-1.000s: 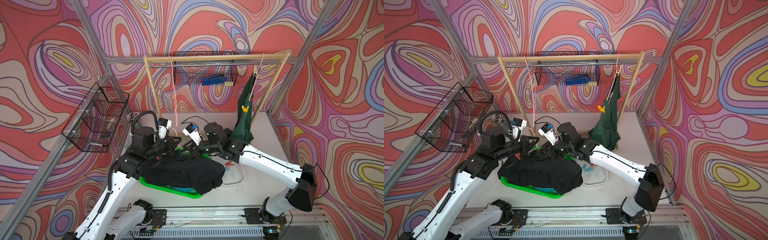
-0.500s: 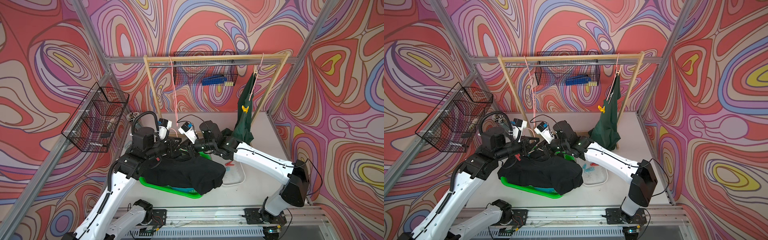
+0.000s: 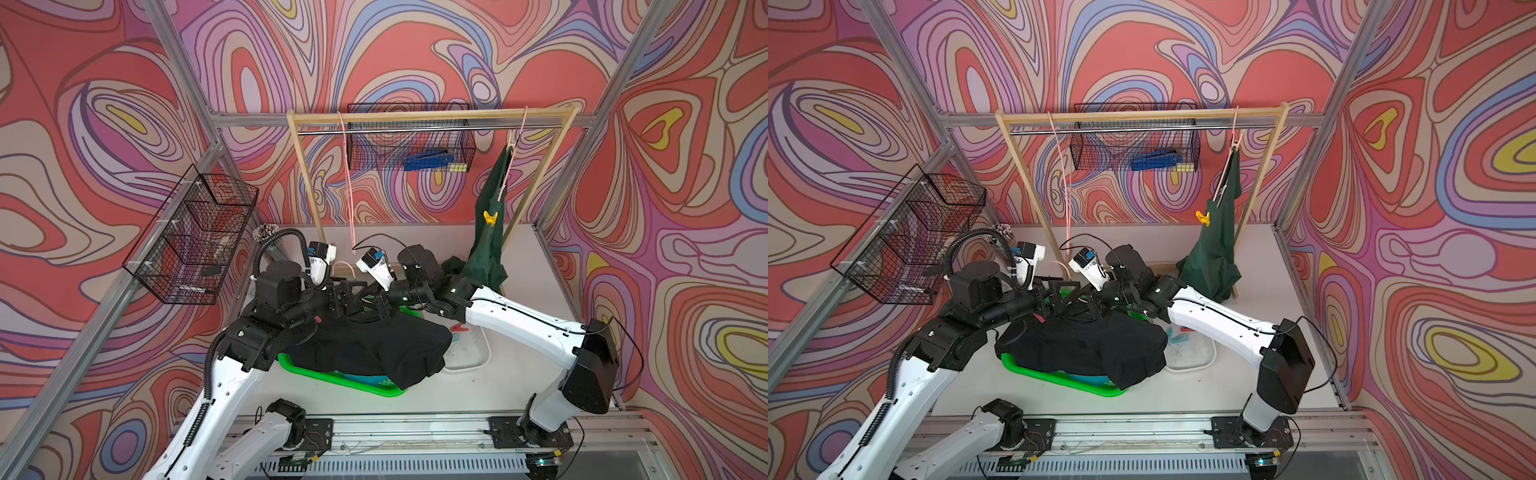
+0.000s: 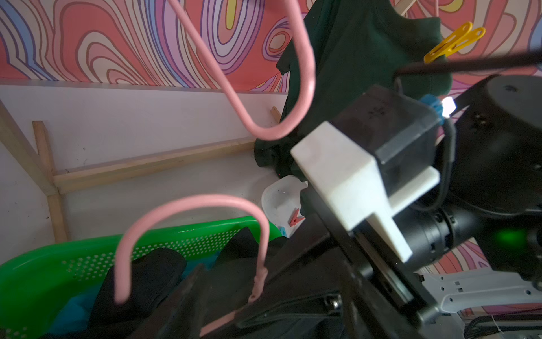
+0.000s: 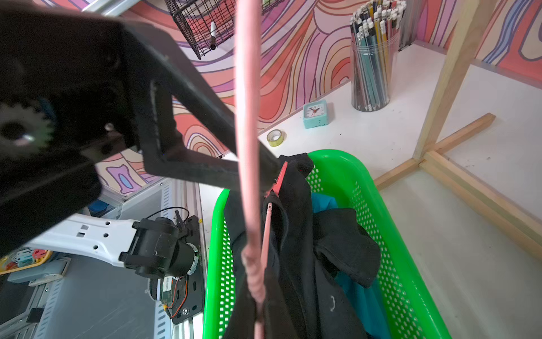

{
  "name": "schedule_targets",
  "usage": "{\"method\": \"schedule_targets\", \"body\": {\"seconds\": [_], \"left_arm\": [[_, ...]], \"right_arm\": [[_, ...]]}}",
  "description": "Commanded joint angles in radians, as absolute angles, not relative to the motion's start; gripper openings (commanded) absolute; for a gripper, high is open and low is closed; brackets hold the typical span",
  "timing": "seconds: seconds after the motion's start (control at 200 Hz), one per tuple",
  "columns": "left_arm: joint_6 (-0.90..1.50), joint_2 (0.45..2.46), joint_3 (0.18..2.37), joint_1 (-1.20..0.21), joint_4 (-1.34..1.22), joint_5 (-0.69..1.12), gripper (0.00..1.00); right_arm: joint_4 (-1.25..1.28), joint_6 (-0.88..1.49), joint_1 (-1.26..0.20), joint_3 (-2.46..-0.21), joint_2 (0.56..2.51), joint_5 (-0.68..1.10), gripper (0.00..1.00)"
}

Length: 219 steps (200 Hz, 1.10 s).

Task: Remove the clothespins securing t-shirts to the hanger
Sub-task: Adjust the hanger, then remove the clothespin from the hanger.

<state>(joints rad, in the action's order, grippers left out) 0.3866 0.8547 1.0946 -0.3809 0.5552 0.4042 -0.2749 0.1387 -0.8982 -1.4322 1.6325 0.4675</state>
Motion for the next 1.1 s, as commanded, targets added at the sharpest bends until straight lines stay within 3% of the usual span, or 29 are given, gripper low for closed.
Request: {"method": "schedule_targets", "body": {"seconds": [0.0,0.045,0.571,0.816,1.092], "left_arm": [[0.417,0.806,1.080,-0.388,0.644,0.357,0.93],[0.422,0.789,1.078,-0.387,0.672,0.345,1.00],[0.731,0.702,1.224,-0.386,1.101,-0.056,1.00],[0.837,0.851,1.388,-0.386,1.259,-0.075,1.00],[0.914,0.926,1.371,-0.367,1.291,-0.030,1.00]], "right_arm": [[-0.246,0.124,-0.902,-1.408,1.604,0.442,0.00],[-0.237,0.123,-0.902,-1.395,1.596,0.431,0.00],[-0.105,0.076,-0.924,-1.243,1.463,0.298,0.00],[-0.076,-0.034,-1.014,-1.205,1.415,0.167,0.00],[-0.028,-0.164,-1.137,-1.133,1.354,-0.044,0.00]]}}
